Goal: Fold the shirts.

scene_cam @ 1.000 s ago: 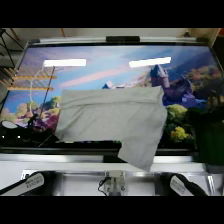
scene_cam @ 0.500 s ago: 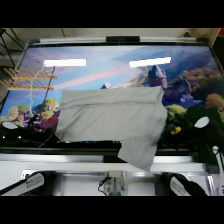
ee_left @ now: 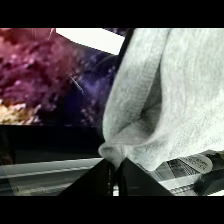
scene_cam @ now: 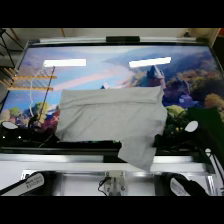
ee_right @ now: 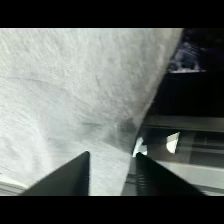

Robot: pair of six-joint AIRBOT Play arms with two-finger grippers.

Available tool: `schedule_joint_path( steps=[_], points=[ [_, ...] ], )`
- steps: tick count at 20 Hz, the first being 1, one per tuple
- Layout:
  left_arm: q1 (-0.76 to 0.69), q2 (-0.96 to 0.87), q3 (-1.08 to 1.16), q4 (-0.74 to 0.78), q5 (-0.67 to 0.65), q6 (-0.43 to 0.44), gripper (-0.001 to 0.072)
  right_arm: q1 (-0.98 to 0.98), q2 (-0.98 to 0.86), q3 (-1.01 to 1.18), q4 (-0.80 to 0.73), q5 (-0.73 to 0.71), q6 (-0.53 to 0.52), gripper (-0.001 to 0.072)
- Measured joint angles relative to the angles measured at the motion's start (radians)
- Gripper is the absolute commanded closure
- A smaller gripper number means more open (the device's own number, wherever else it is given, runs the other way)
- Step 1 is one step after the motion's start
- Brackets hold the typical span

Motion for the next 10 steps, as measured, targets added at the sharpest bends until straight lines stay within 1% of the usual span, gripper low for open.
schedule_joint_path(
  steps=[1,5,6,8,10],
  points=[
    [0.0,0.0,0.0,0.0,0.0,0.0,0.0668,0.001,-0.011,-0.006,0.009,-0.009,0.0,0.0642],
    [-0.003,0.002,0.014,0.017,-0.001,0.006,0.0668,0.005,-0.024,0.002,0.032,-0.014,-0.003,0.0649],
    [-0.002,0.005,0.031,0.038,0.002,0.023,0.0668,0.006,-0.011,0.023,0.02,-0.034,-0.014,0.0649],
    [-0.002,0.005,0.082,0.076,0.004,0.062,0.0669,0.004,0.016,0.08,0.027,0.008,-0.032,0.0649],
    [0.001,0.011,0.161,0.071,-0.051,0.091,0.0669,0.004,0.034,0.164,0.038,0.029,-0.045,0.065]
  ],
)
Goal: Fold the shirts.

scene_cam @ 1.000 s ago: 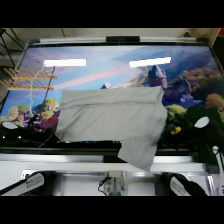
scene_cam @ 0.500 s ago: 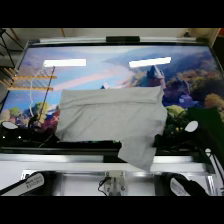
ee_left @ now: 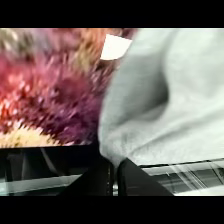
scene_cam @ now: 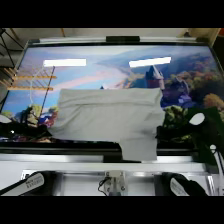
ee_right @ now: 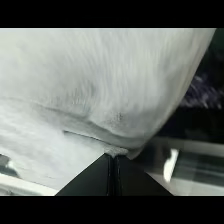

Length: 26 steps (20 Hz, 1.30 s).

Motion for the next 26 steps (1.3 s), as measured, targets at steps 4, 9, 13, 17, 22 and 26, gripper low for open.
schedule_joint_path(
  steps=[4,9,13,17,22,26],
  points=[
    [-0.016,-0.014,0.187,-0.093,-0.079,0.016,0.0669,0.001,-0.03,0.192,0.011,-0.041,0.001,0.065],
    [-0.101,-0.161,0.445,-0.144,-0.06,-0.07,0.0668,0.005,-0.242,0.475,0.06,-0.152,0.018,0.0649],
    [-0.18,-0.373,0.689,-0.156,-0.04,-0.154,0.0668,0.03,-0.451,0.65,0.078,-0.247,0.053,0.0649],
    [-0.22,-0.57,0.866,-0.158,-0.035,-0.232,0.0542,0.042,-0.608,0.745,0.089,-0.326,0.08,0.0565],
    [-0.23,-0.691,0.936,-0.194,-0.077,-0.282,0.0039,0.036,-0.7,0.786,0.089,-0.277,0.035,0.0037],
    [-0.212,-0.677,0.988,-0.206,-0.175,-0.283,0.0046,-0.016,-0.692,0.814,0.024,-0.172,-0.033,0.0036]
  ],
)
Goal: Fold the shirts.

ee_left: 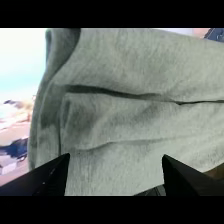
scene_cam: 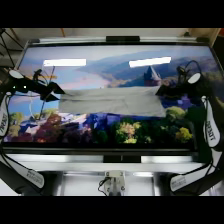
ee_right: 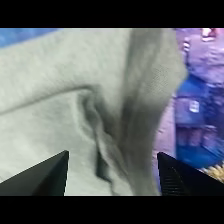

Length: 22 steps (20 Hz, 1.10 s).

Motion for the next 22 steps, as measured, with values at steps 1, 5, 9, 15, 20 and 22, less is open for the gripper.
schedule_joint_path(
  steps=[1,5,9,15,20,22],
  points=[
    [0.001,0.018,0.009,-0.004,-0.018,0.0,0.0046,-0.014,-0.003,0.003,-0.008,0.025,-0.013,0.0036],
    [-0.015,0.11,0.026,-0.006,-0.057,-0.003,0.005,-0.035,-0.044,0.01,0.01,0.083,-0.069,0.0036],
    [-0.069,0.194,0.031,-0.008,-0.072,-0.002,0.0051,-0.008,-0.094,0.016,0.045,0.078,-0.098,0.0037],
    [-0.175,0.238,0.032,-0.007,-0.071,0.045,0.0261,0.053,-0.147,0.011,0.126,0.148,-0.109,0.0649],
    [-0.299,0.23,0.032,-0.006,0.012,0.055,0.0663,0.057,-0.003,0.01,0.062,0.176,-0.117,0.0649],
    [-0.384,0.203,0.032,-0.013,0.058,0.055,0.0666,0.06,0.084,0.01,0.076,0.209,-0.11,0.0649]
  ],
)
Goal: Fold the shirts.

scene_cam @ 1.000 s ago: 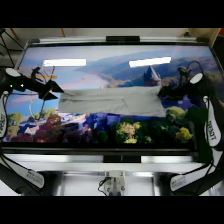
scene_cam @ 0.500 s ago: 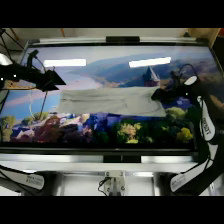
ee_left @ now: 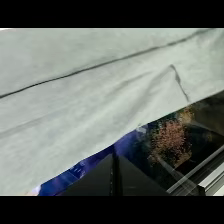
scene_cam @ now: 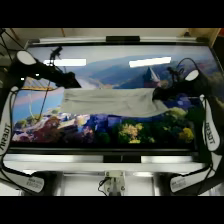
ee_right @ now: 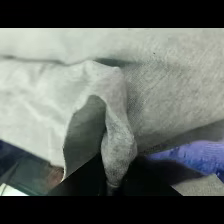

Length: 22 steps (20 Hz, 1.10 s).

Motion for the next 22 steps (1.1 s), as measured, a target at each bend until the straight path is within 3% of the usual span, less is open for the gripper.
schedule_joint_path(
  steps=[4,10,13,17,22],
  points=[
    [-0.194,-0.109,0.0,-0.066,0.132,-0.026,0.0666,-0.003,0.185,0.002,0.007,0.084,0.032,0.0649],
    [-0.427,-0.285,0.0,-0.327,0.408,-0.05,0.0668,-0.003,0.414,0.002,0.013,0.254,0.125,0.0649],
    [-0.502,-0.343,0.0,-0.428,0.455,-0.056,0.0669,-0.004,0.478,0.002,0.014,0.293,0.18,0.0649],
    [-0.489,-0.35,0.0,-0.479,0.47,-0.031,0.0671,0.014,0.49,0.002,0.054,0.291,0.226,0.0649],
    [-0.267,-0.18,0.0,-0.369,0.348,0.02,0.0671,0.154,0.392,0.002,0.115,0.154,0.248,0.0649]
  ],
)
